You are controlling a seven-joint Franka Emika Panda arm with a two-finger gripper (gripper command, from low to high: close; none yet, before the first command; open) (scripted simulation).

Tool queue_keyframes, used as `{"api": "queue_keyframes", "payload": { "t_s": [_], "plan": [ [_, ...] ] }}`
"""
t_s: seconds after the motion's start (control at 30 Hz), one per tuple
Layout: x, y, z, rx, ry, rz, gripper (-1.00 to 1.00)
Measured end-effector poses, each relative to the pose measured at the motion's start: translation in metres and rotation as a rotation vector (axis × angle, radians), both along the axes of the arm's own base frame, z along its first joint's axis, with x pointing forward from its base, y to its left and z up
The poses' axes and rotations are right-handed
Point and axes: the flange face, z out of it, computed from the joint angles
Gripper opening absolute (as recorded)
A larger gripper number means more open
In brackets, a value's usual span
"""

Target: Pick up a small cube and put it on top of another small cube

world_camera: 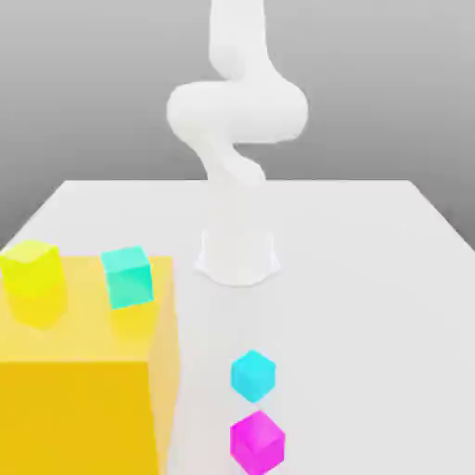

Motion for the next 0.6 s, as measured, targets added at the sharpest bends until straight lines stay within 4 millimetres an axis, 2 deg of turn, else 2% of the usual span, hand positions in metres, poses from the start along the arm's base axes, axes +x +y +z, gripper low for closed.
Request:
{"api": "queue_keyframes", "payload": {
  "t_s": [0.13,0.3,0.43,0.6],
  "plan": [
    [0.048,0.003,-0.069,-0.023,0.115,0.097,0.0],
    [0.09,0.012,-0.161,-0.057,0.249,0.209,0.0],
    [0.109,0.019,-0.237,-0.09,0.355,0.295,0.0],
    [0.114,0.028,-0.334,-0.142,0.485,0.402,0.0]
  ]
}}
